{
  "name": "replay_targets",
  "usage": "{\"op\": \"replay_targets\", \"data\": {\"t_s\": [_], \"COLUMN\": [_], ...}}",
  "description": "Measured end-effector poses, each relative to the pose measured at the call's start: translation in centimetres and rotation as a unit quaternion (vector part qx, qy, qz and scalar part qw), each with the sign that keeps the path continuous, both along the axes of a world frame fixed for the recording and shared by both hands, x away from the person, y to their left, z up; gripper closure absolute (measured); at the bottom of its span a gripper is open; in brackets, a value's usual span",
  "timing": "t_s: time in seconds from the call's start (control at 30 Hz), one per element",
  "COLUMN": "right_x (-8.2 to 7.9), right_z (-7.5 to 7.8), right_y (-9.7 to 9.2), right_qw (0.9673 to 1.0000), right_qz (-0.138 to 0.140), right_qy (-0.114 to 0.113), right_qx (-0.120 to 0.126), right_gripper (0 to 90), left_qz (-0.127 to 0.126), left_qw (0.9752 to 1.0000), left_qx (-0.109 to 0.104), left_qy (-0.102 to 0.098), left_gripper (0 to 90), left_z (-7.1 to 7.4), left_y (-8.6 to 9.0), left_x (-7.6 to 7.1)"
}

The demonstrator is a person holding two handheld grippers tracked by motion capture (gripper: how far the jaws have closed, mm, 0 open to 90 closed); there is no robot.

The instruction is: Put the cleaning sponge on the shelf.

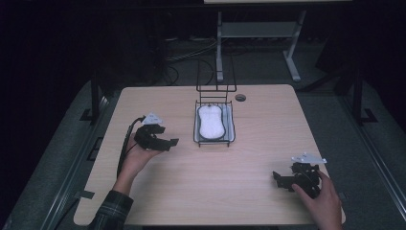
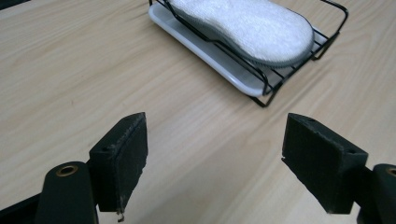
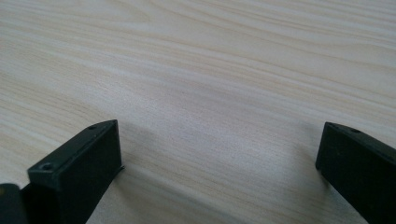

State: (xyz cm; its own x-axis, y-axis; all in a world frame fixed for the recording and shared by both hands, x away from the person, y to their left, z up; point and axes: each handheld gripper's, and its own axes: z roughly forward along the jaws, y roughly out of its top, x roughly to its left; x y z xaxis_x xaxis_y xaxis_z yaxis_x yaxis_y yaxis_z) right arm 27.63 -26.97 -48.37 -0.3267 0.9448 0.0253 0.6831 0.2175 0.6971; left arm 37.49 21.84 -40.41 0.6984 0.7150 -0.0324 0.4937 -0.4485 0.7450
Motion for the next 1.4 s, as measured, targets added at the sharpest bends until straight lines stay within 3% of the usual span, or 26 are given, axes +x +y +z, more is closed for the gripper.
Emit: {"op": "replay_targets", "data": {"t_s": [0.37,0.63,0.87,1.17,1.4], "right_x": [0.0,0.0,0.0,0.0,0.0], "right_z": [0.0,0.0,0.0,0.0,0.0], "right_y": [0.0,0.0,0.0,0.0,0.0], "right_qw": [1.0000,1.0000,1.0000,1.0000,1.0000], "right_qz": [0.000,0.000,0.000,0.000,0.000], "right_qy": [0.000,0.000,0.000,0.000,0.000], "right_qx": [0.000,0.000,0.000,0.000,0.000], "right_gripper": [0.0,0.0,0.0,0.0,0.0], "left_qz": [0.010,0.020,0.031,0.036,0.023], "left_qw": [0.9998,0.9997,0.9991,0.9977,0.9968], "left_qx": [0.010,0.013,0.030,0.054,0.070], "left_qy": [-0.010,-0.005,0.006,0.019,0.029], "left_gripper": [19.3,18.9,18.1,17.4,14.4], "left_z": [-0.7,-1.7,-3.2,-5.0,-6.1], "left_y": [2.4,4.1,5.5,6.6,6.2], "left_x": [-4.2,-7.0,-9.3,-10.5,-10.6]}}
